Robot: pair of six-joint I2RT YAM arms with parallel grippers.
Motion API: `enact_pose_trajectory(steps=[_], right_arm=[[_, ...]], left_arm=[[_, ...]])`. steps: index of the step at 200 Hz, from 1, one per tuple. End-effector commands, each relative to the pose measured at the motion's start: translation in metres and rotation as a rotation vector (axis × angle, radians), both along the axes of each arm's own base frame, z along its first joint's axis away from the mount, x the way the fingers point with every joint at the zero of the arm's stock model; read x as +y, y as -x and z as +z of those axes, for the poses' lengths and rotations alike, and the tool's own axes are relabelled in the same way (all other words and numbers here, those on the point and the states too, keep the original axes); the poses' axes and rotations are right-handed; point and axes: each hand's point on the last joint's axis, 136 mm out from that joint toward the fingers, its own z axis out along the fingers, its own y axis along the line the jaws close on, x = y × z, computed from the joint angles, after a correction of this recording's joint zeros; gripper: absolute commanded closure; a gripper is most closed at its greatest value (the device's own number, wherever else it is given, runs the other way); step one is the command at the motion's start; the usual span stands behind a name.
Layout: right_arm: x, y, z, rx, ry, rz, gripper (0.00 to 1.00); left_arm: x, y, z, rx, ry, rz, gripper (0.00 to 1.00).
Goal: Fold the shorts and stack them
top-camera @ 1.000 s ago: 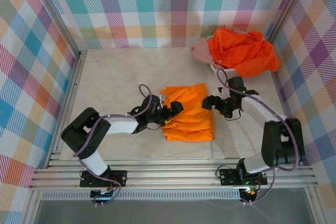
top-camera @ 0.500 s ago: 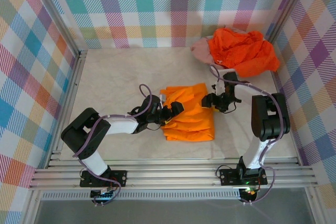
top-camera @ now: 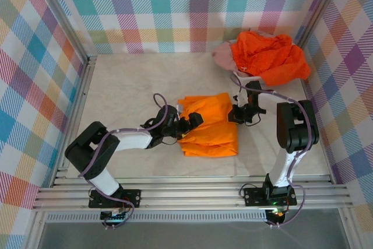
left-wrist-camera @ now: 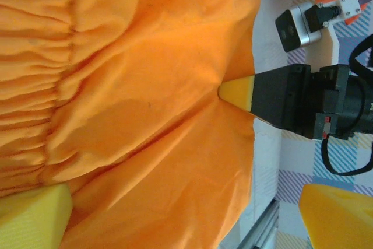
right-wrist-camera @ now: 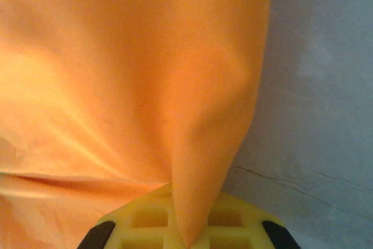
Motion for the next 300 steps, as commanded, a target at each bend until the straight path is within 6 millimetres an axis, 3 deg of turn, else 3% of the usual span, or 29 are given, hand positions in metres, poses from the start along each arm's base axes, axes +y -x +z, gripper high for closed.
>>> enact_pose_trajectory(steps=[1,33,56,125,194,210,225,238,247,260,278,300], right_arm=[[-0.037,-0.005,0.024,-0.062,0.231,-0.004,1.00],[-0.099,0.005,0.048,-0.056,0.595,0.035,1.00],[-0.141,0.010,0.057,-0.040,0.817,0.075,1.00],[-0.230,0.007,0.076,-0.008,1.132,0.022,1.00],[-0.286,0.003,0.090,-0.030,1.266,-0.103,0.98],[-0.299,0.005,0.101,-0.038,1.283,-0.174,0.82],[-0.307,0.006,0.112,-0.045,1.284,-0.251,0.54],[-0.305,0.003,0.128,-0.066,1.253,-0.344,0.26],[-0.292,-0.002,0.138,-0.098,1.153,-0.411,0.17],[-0.255,-0.019,0.153,-0.193,0.946,-0.444,0.12],[-0.185,-0.052,0.181,-0.403,0.699,-0.401,0.03],[-0.117,-0.095,0.219,-0.600,0.573,-0.330,0.01]], left_arm=[[0.025,0.004,0.009,-0.031,-0.114,0.037,0.00],[0.039,0.002,0.045,-0.109,-0.128,0.049,0.00],[0.045,0.004,0.052,-0.120,-0.129,0.050,0.00],[0.044,0.002,0.038,-0.066,-0.144,-0.003,0.00],[0.045,-0.007,0.029,-0.036,-0.161,-0.015,0.00],[0.044,-0.008,0.026,-0.028,-0.166,-0.015,0.00],[0.044,-0.008,0.024,-0.022,-0.168,-0.014,0.00],[0.045,-0.008,0.023,-0.021,-0.171,-0.013,0.00],[0.045,-0.008,0.025,-0.029,-0.170,-0.013,0.00],[0.046,-0.008,0.026,-0.039,-0.171,-0.013,0.00],[0.047,-0.009,0.030,-0.067,-0.173,-0.014,0.00],[0.048,-0.010,0.040,-0.117,-0.170,-0.021,0.00]])
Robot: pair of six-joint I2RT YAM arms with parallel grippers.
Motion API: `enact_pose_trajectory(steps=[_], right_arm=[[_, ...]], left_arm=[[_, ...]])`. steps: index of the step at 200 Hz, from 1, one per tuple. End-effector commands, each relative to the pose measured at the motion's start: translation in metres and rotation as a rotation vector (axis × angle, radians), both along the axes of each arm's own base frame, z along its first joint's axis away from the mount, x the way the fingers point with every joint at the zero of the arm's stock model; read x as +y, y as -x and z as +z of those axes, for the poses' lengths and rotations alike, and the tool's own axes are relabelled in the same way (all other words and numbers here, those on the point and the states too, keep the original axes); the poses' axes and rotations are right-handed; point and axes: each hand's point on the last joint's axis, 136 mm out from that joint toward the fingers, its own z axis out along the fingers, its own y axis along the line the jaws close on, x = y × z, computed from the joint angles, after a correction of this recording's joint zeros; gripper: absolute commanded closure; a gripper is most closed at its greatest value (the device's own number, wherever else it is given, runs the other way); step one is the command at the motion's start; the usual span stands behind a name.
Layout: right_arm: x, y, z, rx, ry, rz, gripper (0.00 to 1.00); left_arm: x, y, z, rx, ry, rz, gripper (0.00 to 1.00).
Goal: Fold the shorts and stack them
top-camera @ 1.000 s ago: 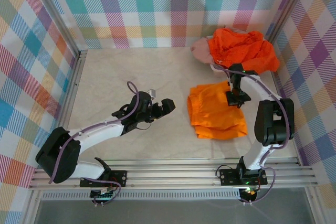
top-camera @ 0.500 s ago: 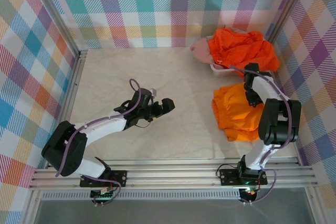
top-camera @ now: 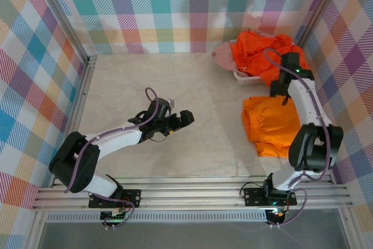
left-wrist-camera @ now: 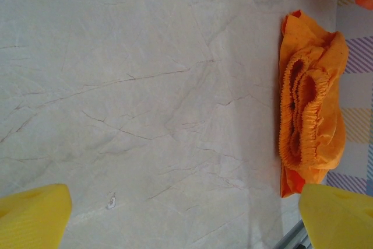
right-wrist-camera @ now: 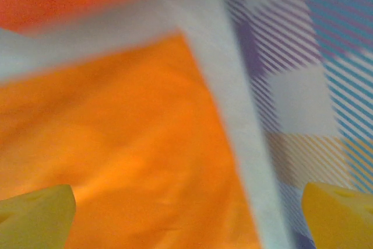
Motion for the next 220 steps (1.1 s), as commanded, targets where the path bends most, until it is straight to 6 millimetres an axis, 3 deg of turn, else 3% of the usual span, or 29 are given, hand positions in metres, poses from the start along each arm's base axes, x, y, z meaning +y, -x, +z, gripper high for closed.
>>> enact_pose_trajectory(steps=[1,14,32,60,71,101,142,178,195,220], right_arm=[[0.088,-0.045,0.045,-0.215,-0.219,0.170,0.01],[0.116,-0.073,0.053,-0.239,-0.242,0.227,0.00],[0.133,-0.115,0.055,-0.246,-0.234,0.250,0.01],[0.139,-0.175,0.043,-0.248,-0.197,0.247,0.00],[0.136,-0.196,0.028,-0.236,-0.151,0.243,0.00],[0.125,-0.233,0.001,-0.230,-0.094,0.231,0.10],[0.110,-0.262,-0.020,-0.304,-0.113,0.194,0.37],[0.108,-0.270,-0.036,-0.307,-0.144,0.186,0.74],[0.109,-0.269,-0.022,-0.334,-0.159,0.181,0.87],[0.111,-0.264,0.024,-0.421,-0.196,0.171,1.00]], left_arm=[[0.000,-0.006,0.024,-0.095,0.017,-0.021,0.00],[0.001,-0.005,0.036,-0.147,0.030,-0.036,0.00],[0.009,-0.002,0.056,-0.232,0.026,-0.036,0.00],[0.024,0.007,0.085,-0.347,0.002,-0.037,0.00],[0.029,0.011,0.093,-0.377,0.000,-0.034,0.00],[0.037,0.023,0.101,-0.408,0.009,-0.044,0.00],[0.049,0.032,0.091,-0.387,-0.019,-0.021,0.00],[0.059,0.035,0.089,-0.394,-0.041,0.007,0.00],[0.062,0.035,0.091,-0.399,-0.044,0.018,0.00],[0.063,0.036,0.094,-0.406,-0.035,0.027,0.00]])
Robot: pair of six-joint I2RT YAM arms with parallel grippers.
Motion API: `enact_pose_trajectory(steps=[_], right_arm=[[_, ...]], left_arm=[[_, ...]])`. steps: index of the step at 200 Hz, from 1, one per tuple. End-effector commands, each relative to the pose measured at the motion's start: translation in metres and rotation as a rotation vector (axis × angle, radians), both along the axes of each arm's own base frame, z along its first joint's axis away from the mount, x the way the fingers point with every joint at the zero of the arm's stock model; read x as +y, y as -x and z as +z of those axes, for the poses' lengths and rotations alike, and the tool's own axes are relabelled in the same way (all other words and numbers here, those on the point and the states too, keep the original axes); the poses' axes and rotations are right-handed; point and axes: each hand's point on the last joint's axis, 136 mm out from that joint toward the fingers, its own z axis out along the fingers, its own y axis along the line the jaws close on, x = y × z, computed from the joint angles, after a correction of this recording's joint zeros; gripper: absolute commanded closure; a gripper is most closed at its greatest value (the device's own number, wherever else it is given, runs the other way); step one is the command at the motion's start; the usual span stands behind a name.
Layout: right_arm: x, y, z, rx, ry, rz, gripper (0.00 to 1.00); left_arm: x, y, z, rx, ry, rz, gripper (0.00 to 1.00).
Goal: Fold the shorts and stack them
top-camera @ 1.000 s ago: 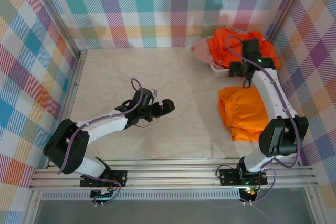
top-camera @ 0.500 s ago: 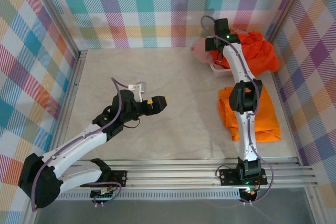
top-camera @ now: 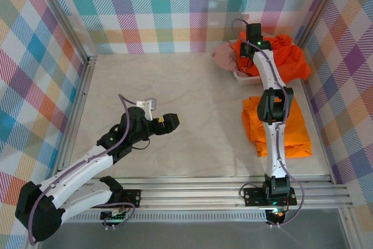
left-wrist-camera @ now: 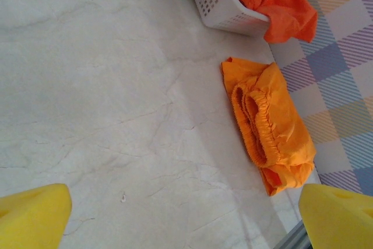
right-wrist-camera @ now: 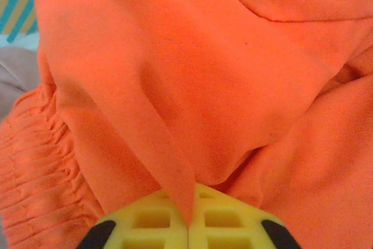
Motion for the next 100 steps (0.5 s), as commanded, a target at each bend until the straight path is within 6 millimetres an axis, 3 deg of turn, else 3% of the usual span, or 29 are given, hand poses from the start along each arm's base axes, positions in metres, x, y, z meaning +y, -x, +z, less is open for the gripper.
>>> enact_pose_trajectory(steps=[1,59,100], right_arm=[[0.010,0.000,0.064,-0.134,-0.060,0.007,1.00],[0.051,0.039,0.197,-0.383,-0.114,0.101,1.00],[0.107,0.084,0.274,-0.526,-0.169,0.241,1.00]], left_arm=[[0.008,0.000,-0.002,-0.009,-0.016,0.024,0.00],[0.010,0.002,0.003,-0.017,0.003,0.033,0.00],[0.015,0.005,0.004,-0.021,0.005,0.048,0.00]])
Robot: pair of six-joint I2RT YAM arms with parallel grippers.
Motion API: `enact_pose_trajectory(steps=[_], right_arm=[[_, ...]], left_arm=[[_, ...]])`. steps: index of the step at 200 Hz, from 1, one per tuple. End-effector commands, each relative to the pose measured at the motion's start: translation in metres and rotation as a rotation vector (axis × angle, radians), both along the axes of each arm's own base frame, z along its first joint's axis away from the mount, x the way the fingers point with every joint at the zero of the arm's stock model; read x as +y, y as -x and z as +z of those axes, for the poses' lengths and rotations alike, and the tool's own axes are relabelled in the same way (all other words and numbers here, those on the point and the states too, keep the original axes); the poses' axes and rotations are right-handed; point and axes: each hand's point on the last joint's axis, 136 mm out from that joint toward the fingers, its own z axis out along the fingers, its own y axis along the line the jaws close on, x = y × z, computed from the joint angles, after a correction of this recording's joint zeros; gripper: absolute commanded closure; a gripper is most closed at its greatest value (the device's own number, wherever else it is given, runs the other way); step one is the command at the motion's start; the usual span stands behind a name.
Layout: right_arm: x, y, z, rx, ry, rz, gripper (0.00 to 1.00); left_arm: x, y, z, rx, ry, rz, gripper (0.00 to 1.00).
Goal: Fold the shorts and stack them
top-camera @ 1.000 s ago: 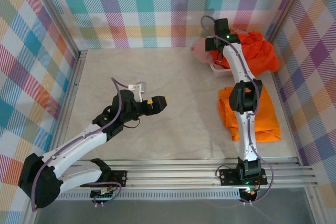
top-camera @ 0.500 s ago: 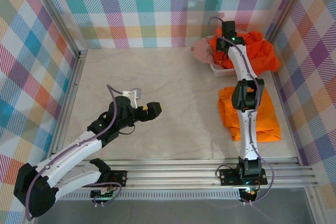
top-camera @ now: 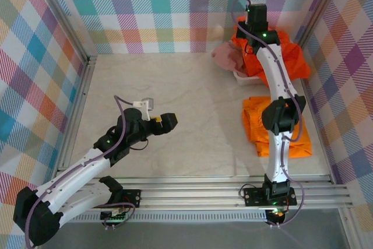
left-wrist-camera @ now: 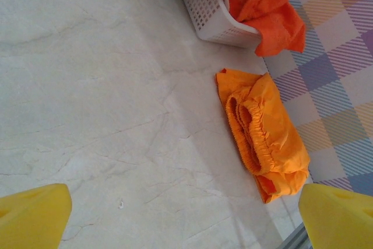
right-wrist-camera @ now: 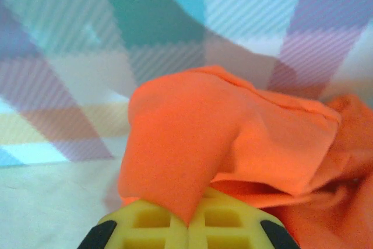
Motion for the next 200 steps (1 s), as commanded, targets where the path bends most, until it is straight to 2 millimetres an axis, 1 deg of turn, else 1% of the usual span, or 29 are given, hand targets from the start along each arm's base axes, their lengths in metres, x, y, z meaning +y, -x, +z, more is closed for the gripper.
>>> enact_pose_trajectory(steps=[1,23,47,68,78,90,101,113,140,151,153,155,156,158,160,161,162,163,166,167,168,171,185,193,200], right_arm=[[0.041,0.030,0.076,-0.180,-0.063,0.114,1.00],[0.081,0.061,0.110,-0.240,-0.083,0.241,1.00],[0.127,0.102,0.141,-0.293,-0.109,0.405,1.00],[0.166,0.137,0.155,-0.303,-0.156,0.568,1.00],[0.184,0.152,0.156,-0.291,-0.181,0.646,1.00],[0.201,0.168,0.155,-0.268,-0.213,0.728,1.00],[0.213,0.176,0.145,-0.222,-0.239,0.782,1.00],[0.221,0.177,0.128,-0.158,-0.263,0.805,1.00],[0.235,0.180,0.080,-0.019,-0.298,0.857,1.00],[0.239,0.182,0.056,0.036,-0.305,0.865,1.00],[0.240,0.183,0.050,0.054,-0.308,0.870,0.97],[0.240,0.184,0.048,0.058,-0.308,0.874,0.95],[0.242,0.185,0.043,0.072,-0.309,0.881,0.92],[0.242,0.185,0.041,0.077,-0.308,0.882,0.91],[0.244,0.187,0.037,0.088,-0.310,0.895,0.86],[0.245,0.189,0.032,0.103,-0.308,0.906,0.80],[0.246,0.190,0.030,0.108,-0.309,0.911,0.78],[0.247,0.192,0.029,0.114,-0.310,0.917,0.77],[0.249,0.195,0.021,0.137,-0.307,0.930,0.69],[0.249,0.195,0.021,0.137,-0.307,0.930,0.69],[0.250,0.196,0.017,0.150,-0.306,0.935,0.65],[0.252,0.199,0.011,0.170,-0.302,0.941,0.61],[0.253,0.211,-0.012,0.232,-0.264,0.939,0.47],[0.248,0.214,-0.025,0.257,-0.241,0.914,0.41],[0.242,0.218,-0.030,0.260,-0.235,0.886,0.37]], left_arm=[[0.008,0.002,-0.007,0.017,-0.012,0.026,0.00],[0.010,0.003,-0.008,0.021,-0.011,0.033,0.00],[0.011,0.003,-0.007,0.020,-0.007,0.042,0.00],[0.012,0.003,-0.007,0.020,-0.003,0.049,0.00],[0.013,0.002,-0.006,0.018,-0.002,0.054,0.00],[0.015,0.002,-0.004,0.011,-0.001,0.064,0.00],[0.018,0.002,-0.002,0.003,0.000,0.080,0.00],[0.022,0.003,0.001,-0.009,0.004,0.097,0.00],[0.032,0.006,0.010,-0.039,0.005,0.126,0.00],[0.037,0.007,0.012,-0.048,-0.001,0.144,0.00],[0.037,0.007,0.012,-0.049,-0.001,0.147,0.00],[0.038,0.007,0.013,-0.051,-0.001,0.151,0.00],[0.038,0.007,0.013,-0.052,-0.001,0.151,0.00],[0.039,0.007,0.014,-0.054,-0.001,0.154,0.00],[0.040,0.007,0.014,-0.055,-0.001,0.158,0.00],[0.040,0.007,0.014,-0.056,-0.002,0.159,0.00],[0.040,0.007,0.015,-0.057,-0.002,0.160,0.00],[0.041,0.007,0.015,-0.058,-0.002,0.162,0.00],[0.041,0.007,0.016,-0.060,-0.002,0.165,0.00],[0.042,0.007,0.017,-0.063,-0.001,0.165,0.00],[0.042,0.007,0.018,-0.064,0.001,0.166,0.00],[0.043,0.007,0.020,-0.069,0.003,0.171,0.00],[0.045,0.007,0.031,-0.088,0.015,0.178,0.00],[0.047,0.007,0.036,-0.094,0.013,0.191,0.00],[0.051,0.005,0.039,-0.088,-0.001,0.214,0.00]])
